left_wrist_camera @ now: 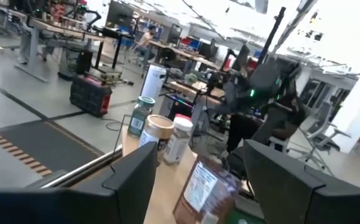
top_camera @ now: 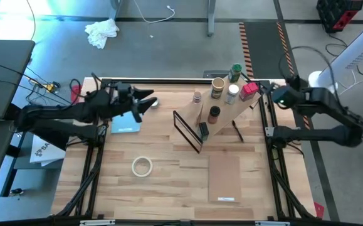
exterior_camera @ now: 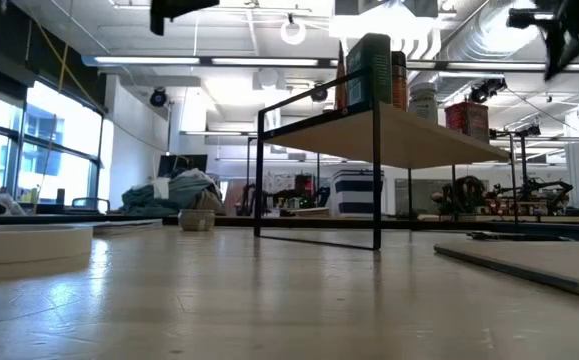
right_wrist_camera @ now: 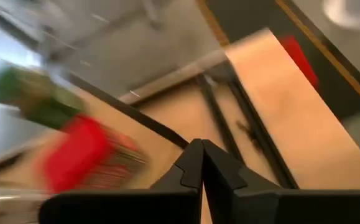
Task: Shelf spices
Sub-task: Move the shelf to the center of the table
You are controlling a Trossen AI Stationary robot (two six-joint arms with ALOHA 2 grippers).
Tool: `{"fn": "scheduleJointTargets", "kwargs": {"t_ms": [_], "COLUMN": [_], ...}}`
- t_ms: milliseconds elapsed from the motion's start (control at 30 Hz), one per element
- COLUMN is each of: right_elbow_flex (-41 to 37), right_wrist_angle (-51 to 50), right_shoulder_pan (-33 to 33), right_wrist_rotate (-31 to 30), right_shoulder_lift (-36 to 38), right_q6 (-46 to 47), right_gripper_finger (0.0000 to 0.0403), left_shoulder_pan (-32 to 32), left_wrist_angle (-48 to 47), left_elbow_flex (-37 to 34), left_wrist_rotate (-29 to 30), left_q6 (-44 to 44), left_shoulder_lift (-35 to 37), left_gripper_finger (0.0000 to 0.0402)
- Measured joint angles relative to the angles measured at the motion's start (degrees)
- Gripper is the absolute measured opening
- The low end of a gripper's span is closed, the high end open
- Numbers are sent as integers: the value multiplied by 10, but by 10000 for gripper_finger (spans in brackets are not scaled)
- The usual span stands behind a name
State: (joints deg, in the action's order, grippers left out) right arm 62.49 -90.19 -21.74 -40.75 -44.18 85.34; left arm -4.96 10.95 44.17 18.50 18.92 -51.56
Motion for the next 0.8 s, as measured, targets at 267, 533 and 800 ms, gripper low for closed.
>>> {"fn": "scheduleJointTargets", "kwargs": {"t_ms": [267, 533, 800], "right_elbow_flex": [-168, -240, -245], "right_wrist_angle": [155, 258, 358], "right_shoulder_pan": [-61, -128, -212], "right_wrist_rotate": [16, -2, 9], "right_shoulder_lift": [43, 45, 44], "right_q6": [67, 75, -70], "right_gripper_finger": [0, 0, 0], "left_shoulder_pan": [-3, -3, -3], "left_wrist_angle": [23, 25, 10], "left_elbow_flex": [0, 0, 0], "left_wrist_rotate": [3, 16, 32], "left_q6": [14, 14, 3], "left_shoulder_lift": [-32, -31, -31], "left_gripper_finger": [234, 234, 234]}}
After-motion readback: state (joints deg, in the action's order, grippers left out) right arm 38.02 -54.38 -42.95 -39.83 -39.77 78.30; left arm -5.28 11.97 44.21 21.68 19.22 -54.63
